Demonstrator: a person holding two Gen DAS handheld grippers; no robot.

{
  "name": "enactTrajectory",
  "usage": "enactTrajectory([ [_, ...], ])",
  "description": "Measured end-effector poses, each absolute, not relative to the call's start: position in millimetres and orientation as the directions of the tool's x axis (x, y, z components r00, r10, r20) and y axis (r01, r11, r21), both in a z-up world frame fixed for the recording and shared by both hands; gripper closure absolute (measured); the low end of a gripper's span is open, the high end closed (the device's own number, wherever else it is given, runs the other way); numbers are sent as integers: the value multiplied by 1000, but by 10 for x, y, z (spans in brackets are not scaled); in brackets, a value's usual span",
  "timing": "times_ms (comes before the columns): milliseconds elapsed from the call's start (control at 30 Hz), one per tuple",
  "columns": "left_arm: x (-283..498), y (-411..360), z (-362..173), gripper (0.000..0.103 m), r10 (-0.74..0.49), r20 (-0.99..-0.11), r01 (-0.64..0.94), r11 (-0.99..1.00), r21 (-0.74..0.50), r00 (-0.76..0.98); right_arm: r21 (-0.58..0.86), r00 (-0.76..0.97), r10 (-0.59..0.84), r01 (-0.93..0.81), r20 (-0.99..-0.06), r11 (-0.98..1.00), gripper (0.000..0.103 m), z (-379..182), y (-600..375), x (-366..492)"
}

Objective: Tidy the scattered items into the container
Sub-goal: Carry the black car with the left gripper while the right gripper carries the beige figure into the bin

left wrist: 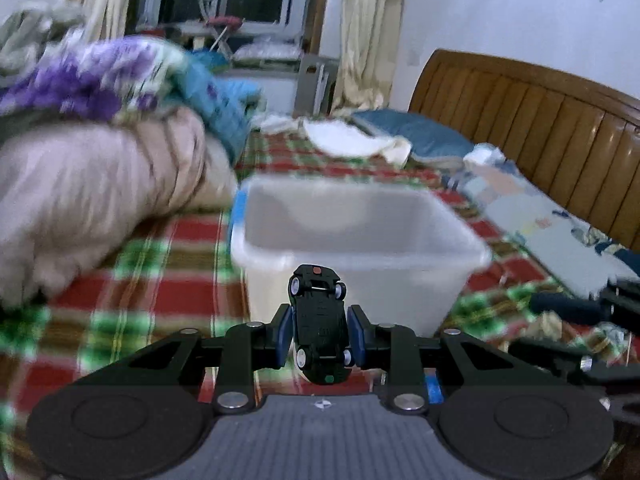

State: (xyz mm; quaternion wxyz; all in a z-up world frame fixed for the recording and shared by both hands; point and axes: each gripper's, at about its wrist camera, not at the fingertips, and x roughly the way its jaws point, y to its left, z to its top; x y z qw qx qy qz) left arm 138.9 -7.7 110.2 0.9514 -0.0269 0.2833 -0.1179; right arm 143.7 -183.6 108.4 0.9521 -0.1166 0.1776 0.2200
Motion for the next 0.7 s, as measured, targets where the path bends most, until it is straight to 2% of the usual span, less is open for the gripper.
enactTrajectory([
  [133,1673,-188,1396,70,-234,-495,217,972,-92,837,-188,870,365,-440,-333,878,60,1403,-1780,1776],
  [267,2007,-278,1540,70,-217,-478,201,976,-84,851,-201,883,339,-415,-324,888,60,1497,-1719,2191],
  [433,2294,-317,1524,70,-183,-484,180,982,-54,856,-190,881,298,-385,-367,903,60,1364,-1735,2598],
  [700,2578,-244,1208,70,-147,-558,131,989,-68,817,-114,854,259,-343,-451,932,60,1059,-1906,2882],
])
